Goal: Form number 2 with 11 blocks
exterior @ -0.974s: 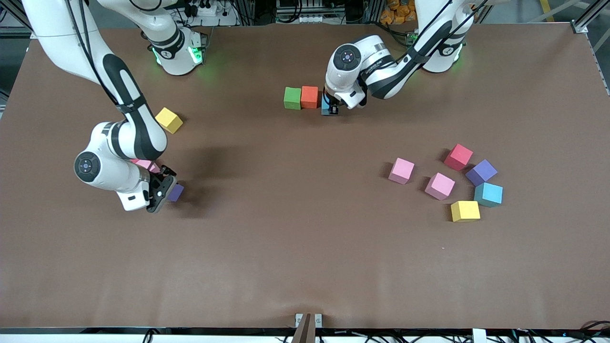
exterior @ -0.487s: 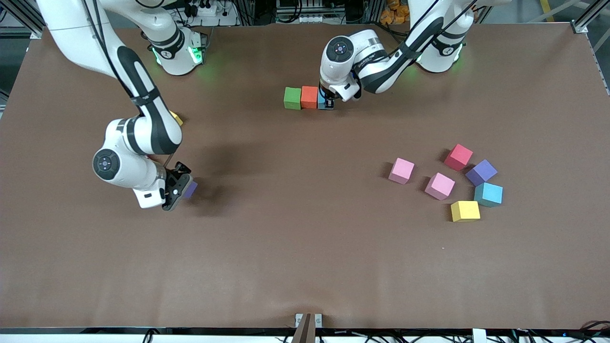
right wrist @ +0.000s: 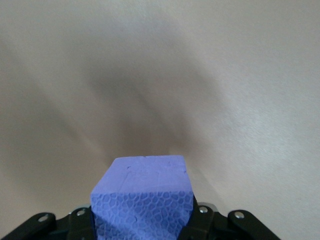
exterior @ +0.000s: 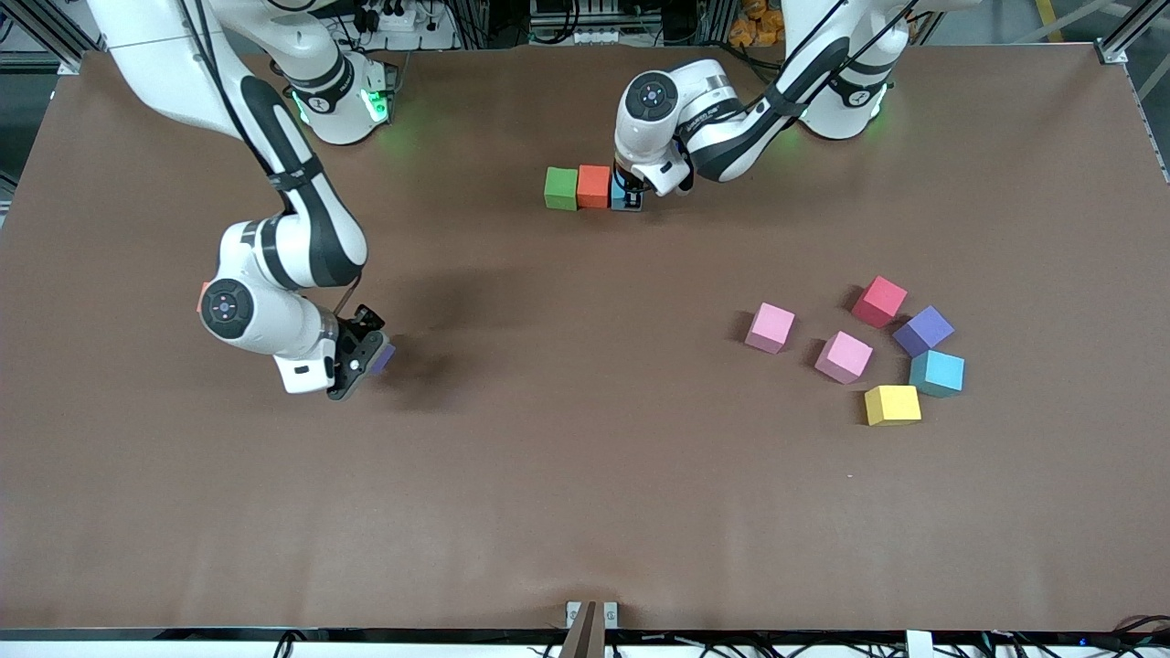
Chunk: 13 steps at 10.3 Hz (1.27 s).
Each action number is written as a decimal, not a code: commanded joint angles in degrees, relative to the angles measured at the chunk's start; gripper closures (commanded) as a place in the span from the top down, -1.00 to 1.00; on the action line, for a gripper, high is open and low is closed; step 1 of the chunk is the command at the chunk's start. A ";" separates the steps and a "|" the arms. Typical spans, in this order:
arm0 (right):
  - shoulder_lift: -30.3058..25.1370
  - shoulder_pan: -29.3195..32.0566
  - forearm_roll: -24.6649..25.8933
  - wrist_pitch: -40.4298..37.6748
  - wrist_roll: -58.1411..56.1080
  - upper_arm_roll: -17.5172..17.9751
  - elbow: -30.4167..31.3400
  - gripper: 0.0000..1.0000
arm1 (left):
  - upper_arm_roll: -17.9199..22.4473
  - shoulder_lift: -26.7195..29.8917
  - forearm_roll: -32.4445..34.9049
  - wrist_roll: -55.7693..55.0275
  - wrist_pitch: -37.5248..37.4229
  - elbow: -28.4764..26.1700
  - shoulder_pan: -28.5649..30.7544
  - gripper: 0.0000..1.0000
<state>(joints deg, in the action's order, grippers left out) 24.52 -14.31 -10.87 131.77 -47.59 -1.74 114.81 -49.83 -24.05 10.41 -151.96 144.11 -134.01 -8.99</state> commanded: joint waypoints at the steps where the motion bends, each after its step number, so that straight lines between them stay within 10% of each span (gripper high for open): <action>1: -1.93 -2.82 -1.00 -0.81 5.12 -0.46 0.50 -0.35 | 0.00 -0.29 1.64 -1.49 1.26 -0.29 -0.06 -0.06; 4: -2.98 -4.76 -0.91 -1.68 9.35 -0.46 0.76 -0.35 | 0.00 -0.29 1.64 -1.49 1.26 -0.20 0.02 0.23; 7: -4.21 -6.95 -0.91 -2.13 15.39 -0.46 1.29 -0.35 | 0.00 -0.29 1.81 -0.88 1.26 -0.12 -0.06 1.00; 13: -5.79 -12.57 -0.91 -2.22 27.70 -0.55 1.99 -0.35 | -0.18 2.51 3.74 -0.53 0.83 0.50 1.16 1.00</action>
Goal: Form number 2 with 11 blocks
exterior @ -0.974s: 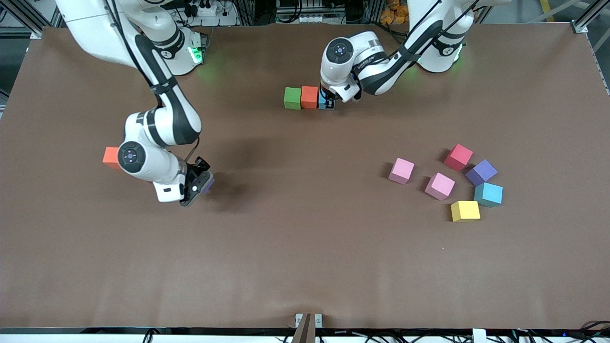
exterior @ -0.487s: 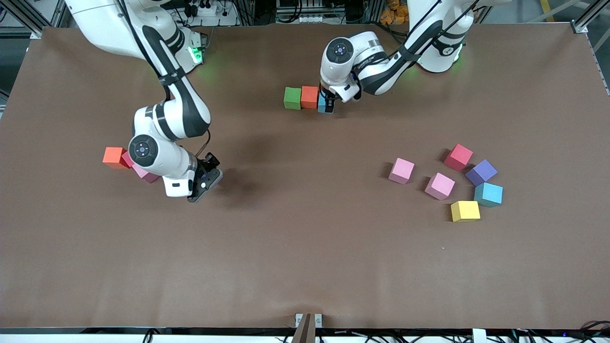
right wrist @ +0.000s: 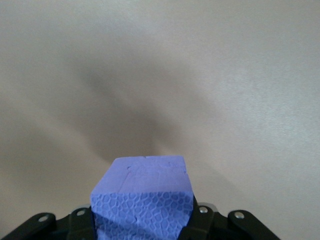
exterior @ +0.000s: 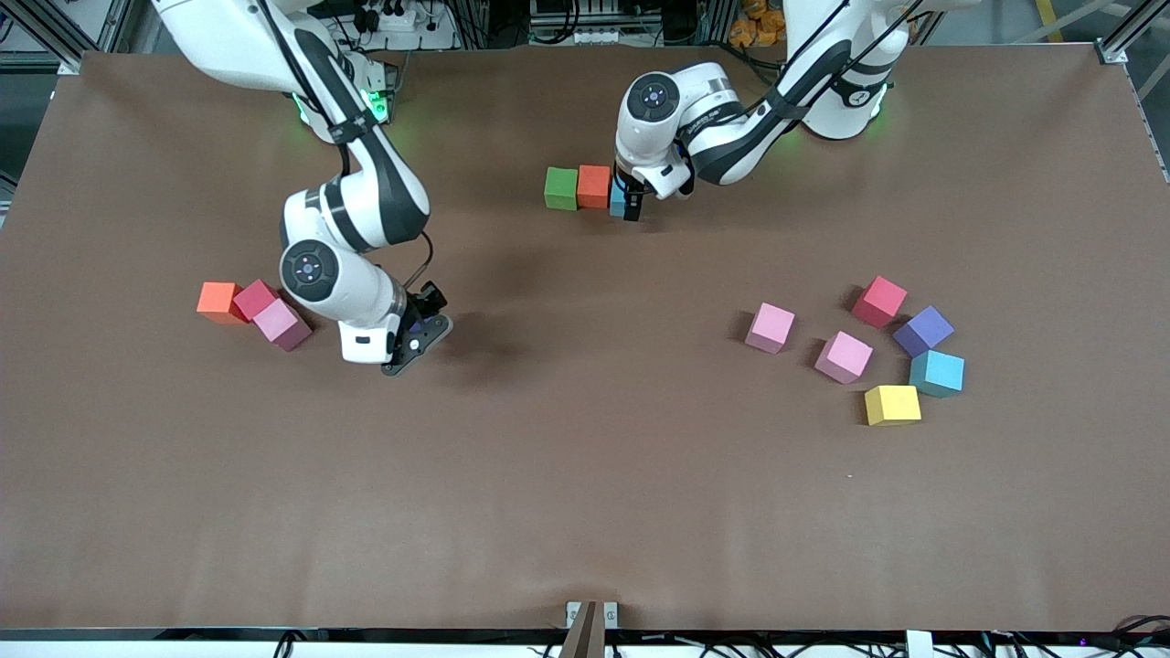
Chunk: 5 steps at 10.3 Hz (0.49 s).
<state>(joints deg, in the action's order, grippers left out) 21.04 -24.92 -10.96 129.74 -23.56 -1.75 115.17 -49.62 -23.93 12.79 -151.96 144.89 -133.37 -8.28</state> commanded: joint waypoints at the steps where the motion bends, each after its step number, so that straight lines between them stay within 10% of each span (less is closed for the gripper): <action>1: -2.40 -3.54 -0.82 0.16 7.26 -0.53 2.15 -0.35 | -0.31 3.35 1.27 1.38 -0.13 0.13 0.81 1.00; 5: -3.63 -9.52 -0.82 0.60 25.44 -0.53 2.77 -0.38 | -0.48 3.89 1.36 12.10 -8.38 6.36 6.59 1.00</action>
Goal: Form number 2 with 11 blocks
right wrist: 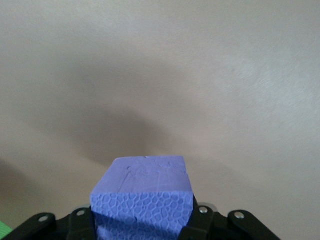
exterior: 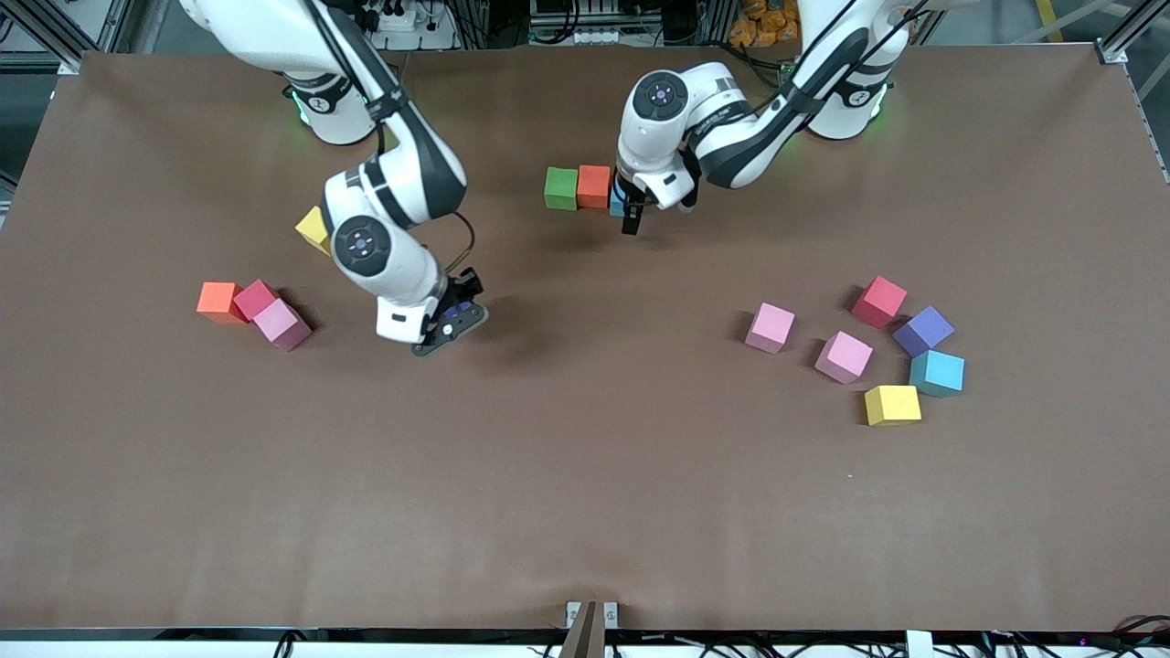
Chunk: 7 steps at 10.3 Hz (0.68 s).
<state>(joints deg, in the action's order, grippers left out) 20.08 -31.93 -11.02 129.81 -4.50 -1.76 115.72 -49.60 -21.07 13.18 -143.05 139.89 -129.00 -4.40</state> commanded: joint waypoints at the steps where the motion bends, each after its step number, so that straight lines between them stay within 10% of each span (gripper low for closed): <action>1: -2.68 -4.44 -0.58 1.23 12.61 -0.52 2.23 -0.38 | -0.50 0.86 0.97 7.05 -3.57 3.56 4.82 1.00; 7: 1.35 -20.69 5.74 6.15 50.94 -1.05 -0.92 -0.43 | -0.06 -1.60 0.79 41.83 -9.11 10.60 17.73 1.00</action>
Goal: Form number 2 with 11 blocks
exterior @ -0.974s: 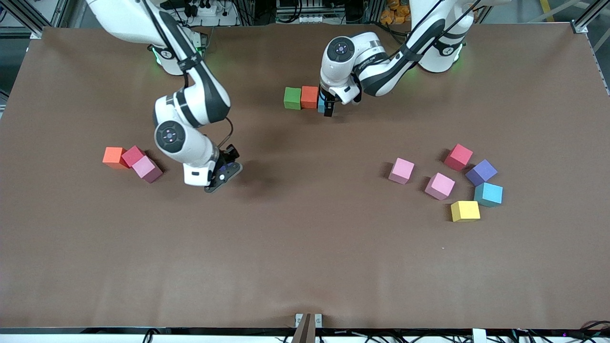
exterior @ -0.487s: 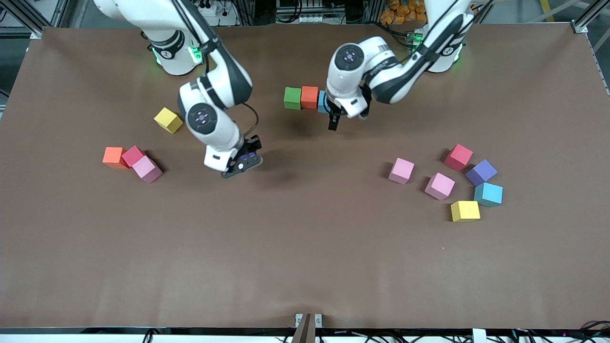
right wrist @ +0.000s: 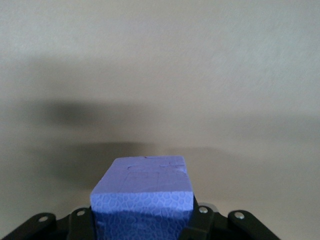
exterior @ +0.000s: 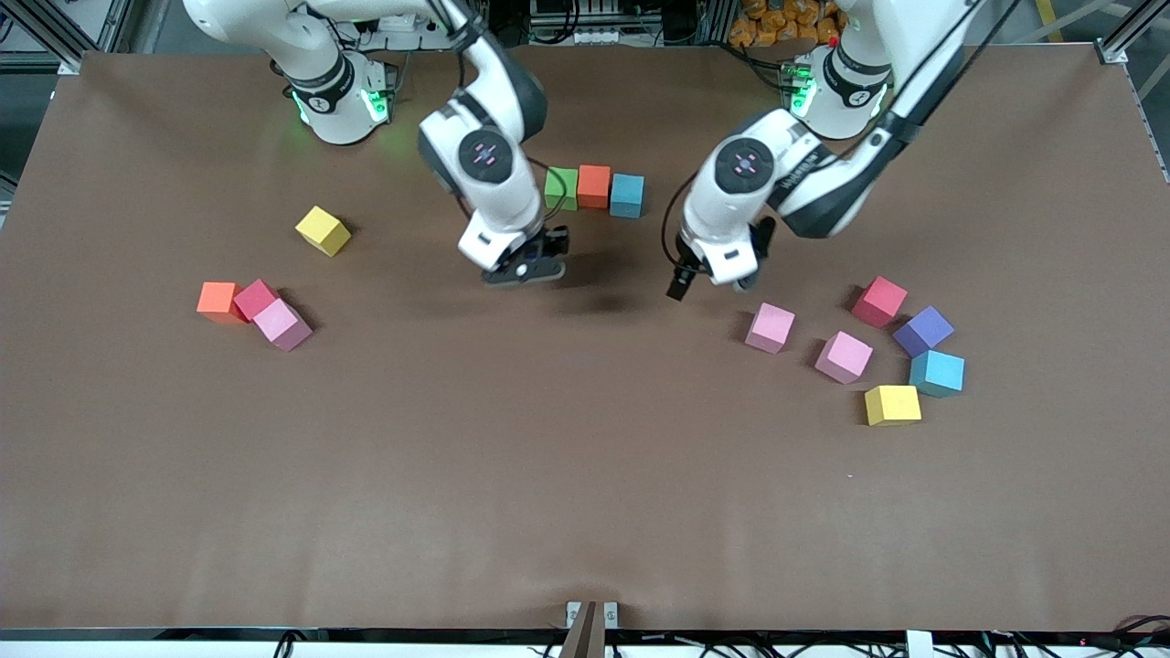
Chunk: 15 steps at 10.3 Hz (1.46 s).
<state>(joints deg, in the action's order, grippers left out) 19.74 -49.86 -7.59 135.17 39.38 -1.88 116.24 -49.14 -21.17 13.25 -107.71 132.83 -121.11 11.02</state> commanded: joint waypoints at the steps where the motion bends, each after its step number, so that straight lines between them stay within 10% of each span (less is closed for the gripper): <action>1: 3.79 -5.05 3.10 0.80 11.63 -1.02 -3.72 -0.43 | -0.52 -1.86 0.81 12.64 -2.04 2.90 4.52 1.00; 8: 16.80 -10.44 4.96 1.41 23.98 -1.20 -17.70 -0.46 | 4.67 -3.00 3.86 62.64 -4.58 2.46 7.00 1.00; 15: 17.26 -10.26 4.51 3.35 25.90 2.93 -15.52 -0.52 | 4.58 -2.56 11.35 88.80 -6.62 0.97 7.26 1.00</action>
<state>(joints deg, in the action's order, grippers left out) 37.31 -59.82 -3.31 138.61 62.77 0.01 100.35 -44.29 -24.31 22.57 -20.95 126.86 -119.36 17.97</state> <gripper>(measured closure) 0.427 0.000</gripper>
